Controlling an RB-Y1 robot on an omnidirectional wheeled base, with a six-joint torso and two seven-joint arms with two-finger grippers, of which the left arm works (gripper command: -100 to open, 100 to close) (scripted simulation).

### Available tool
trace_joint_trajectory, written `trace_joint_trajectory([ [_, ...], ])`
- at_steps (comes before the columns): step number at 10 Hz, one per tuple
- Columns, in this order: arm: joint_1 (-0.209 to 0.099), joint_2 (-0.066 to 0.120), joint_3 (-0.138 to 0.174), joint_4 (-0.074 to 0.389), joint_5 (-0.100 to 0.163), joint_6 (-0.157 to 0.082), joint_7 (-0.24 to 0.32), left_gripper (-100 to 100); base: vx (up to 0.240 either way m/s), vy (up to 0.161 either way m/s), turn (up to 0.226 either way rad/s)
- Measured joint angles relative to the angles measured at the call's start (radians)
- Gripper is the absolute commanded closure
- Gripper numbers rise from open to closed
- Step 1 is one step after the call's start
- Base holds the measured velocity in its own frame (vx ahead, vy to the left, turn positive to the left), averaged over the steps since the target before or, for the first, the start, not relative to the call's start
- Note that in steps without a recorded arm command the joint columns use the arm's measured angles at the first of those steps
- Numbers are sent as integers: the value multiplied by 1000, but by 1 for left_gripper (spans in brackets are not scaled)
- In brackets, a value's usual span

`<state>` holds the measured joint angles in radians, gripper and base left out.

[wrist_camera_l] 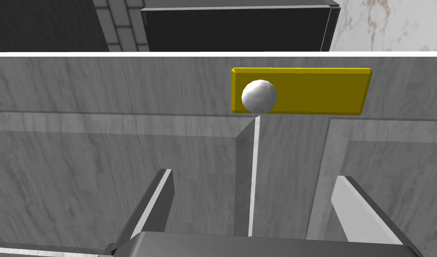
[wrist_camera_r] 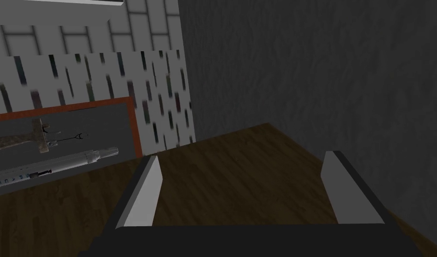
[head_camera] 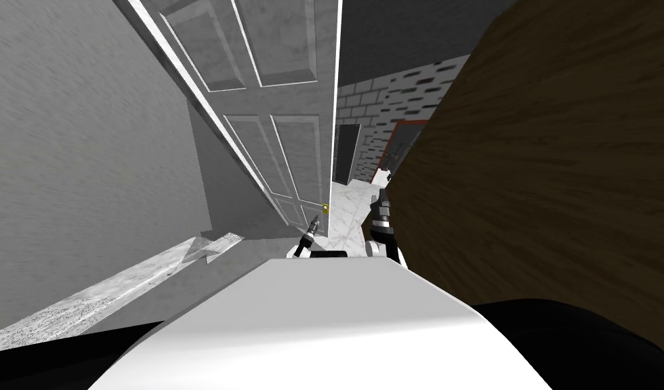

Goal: Push the door open

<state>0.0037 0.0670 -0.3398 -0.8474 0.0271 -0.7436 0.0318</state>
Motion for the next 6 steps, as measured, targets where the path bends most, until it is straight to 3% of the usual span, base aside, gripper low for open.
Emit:
trace_joint_trajectory([
  [6, -7, -5, 14, 15, 3, -16, -9, -100, 211, -71, -24],
])
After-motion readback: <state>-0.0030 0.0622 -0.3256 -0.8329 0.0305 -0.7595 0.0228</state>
